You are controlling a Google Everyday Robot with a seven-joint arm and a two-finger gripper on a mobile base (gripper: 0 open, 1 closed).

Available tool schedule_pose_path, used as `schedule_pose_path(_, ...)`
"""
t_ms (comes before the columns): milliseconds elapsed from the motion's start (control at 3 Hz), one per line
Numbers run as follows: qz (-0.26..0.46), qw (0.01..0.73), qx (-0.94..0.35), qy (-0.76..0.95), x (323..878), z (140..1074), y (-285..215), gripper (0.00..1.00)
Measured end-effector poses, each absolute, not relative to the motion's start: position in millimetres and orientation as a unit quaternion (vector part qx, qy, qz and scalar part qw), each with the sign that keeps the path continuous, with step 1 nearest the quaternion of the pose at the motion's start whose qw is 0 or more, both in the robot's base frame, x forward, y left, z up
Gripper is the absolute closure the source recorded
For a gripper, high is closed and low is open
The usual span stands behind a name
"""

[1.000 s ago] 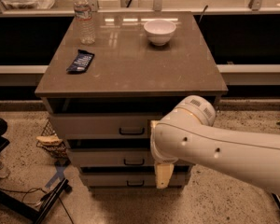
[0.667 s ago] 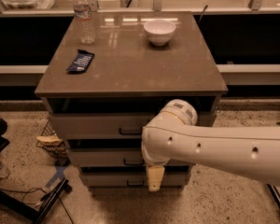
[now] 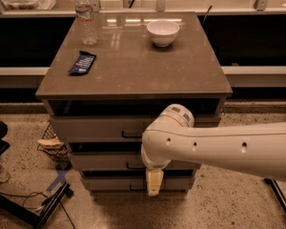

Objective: Open top drawer

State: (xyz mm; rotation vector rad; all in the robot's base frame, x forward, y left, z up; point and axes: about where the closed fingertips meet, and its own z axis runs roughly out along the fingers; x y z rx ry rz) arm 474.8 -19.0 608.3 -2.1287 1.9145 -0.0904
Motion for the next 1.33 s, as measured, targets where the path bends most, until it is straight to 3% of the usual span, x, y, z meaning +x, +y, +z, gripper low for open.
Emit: schedule_pose_path(1333,-0.007,0.139,-0.762,0.633,498,603,20,0.0)
